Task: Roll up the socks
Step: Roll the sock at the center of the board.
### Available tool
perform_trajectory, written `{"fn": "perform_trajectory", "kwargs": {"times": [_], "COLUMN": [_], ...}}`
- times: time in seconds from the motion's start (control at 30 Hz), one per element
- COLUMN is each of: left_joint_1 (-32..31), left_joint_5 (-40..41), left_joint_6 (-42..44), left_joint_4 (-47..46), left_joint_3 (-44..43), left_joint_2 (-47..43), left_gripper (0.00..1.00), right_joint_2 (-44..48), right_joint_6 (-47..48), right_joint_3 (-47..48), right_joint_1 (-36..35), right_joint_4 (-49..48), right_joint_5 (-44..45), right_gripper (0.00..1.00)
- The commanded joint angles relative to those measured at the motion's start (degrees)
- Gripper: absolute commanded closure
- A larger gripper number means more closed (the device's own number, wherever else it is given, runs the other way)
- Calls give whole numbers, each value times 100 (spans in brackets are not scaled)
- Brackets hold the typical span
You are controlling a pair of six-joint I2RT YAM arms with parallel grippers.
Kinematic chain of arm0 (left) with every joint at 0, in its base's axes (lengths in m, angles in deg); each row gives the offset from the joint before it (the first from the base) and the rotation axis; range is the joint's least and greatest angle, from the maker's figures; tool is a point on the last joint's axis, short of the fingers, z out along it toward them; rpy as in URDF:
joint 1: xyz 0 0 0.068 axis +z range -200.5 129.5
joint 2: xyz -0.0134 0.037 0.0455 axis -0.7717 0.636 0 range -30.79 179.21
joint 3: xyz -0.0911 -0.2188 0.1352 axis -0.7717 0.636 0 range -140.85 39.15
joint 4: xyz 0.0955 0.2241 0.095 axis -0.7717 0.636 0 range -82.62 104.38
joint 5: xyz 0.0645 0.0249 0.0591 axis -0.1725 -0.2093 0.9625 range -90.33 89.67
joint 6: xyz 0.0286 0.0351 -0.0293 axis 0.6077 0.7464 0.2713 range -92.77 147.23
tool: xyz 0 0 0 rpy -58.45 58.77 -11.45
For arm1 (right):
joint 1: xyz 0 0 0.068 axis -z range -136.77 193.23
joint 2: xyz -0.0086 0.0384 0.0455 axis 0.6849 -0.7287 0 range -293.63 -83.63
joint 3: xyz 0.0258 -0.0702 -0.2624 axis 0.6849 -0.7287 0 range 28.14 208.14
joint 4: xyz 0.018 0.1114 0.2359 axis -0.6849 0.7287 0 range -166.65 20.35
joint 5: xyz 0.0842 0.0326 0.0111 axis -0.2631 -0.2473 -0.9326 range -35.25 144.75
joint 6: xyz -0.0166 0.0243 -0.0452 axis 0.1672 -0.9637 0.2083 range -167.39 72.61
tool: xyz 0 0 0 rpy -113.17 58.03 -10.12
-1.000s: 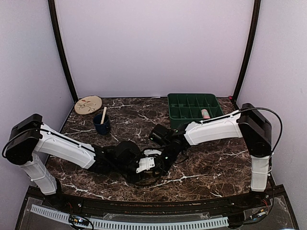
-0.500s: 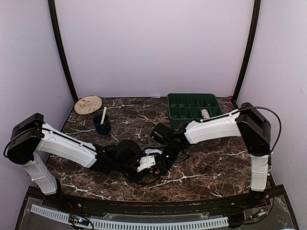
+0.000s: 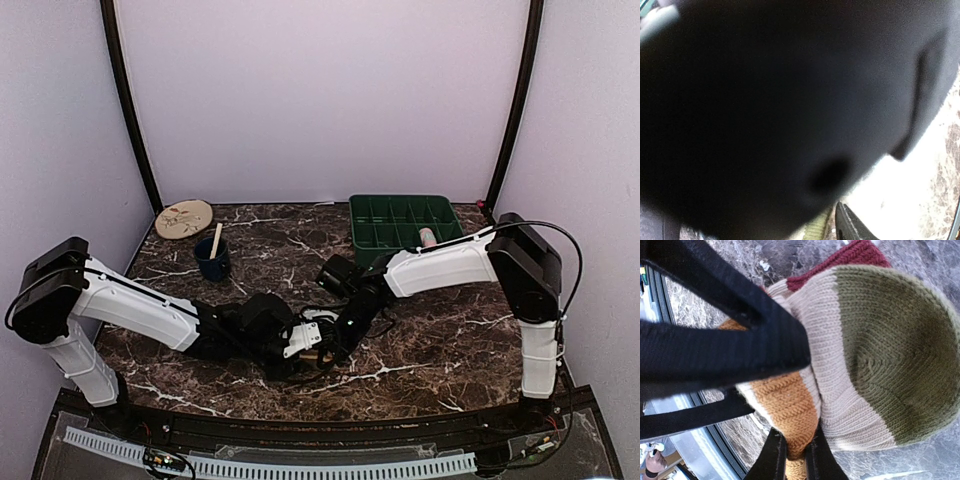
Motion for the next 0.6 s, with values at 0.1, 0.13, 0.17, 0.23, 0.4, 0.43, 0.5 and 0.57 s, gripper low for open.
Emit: {"fn": "perform_trajectory", "kwargs": {"times": [0.1,0.13,0.17,0.23,0.4,0.43,0.5,0.57], "left_joint_1": [51,69,95,118,146,145,145,148], "left_joint_5": [102,34,-58,-192,-316,-349,-411,-479], "left_joint_6": [12,25,34,48,44,43,50,38], "left_joint_4": [463,445,442,462,477,481,501,524], "left_joint_3": [154,146,133,111,145,138,116,98], "left_joint_2": [315,348,372,429,460,474,514,563], "left_gripper": [52,54,58,68,78,80,85,90], "right_joint_2": [-213,-194,-170,-133,-80,-73,-84,-98], "right_joint_6": [-29,-44,-58,-112,-162,-166,-175,-175], "right_joint_3": [-316,-351,-385,-447,-500,-508,-509,-510], "right_joint_1": [-12,-4,9,35,105,129,164,194], "right_joint_4": [-127,-143,-165,-219,-231,-241,-243,-239], "right_joint_5": [-27,-40,-63,-111,-136,-158,-206,-221], "right_gripper": [98,97,97,97,95,95,94,93]}}
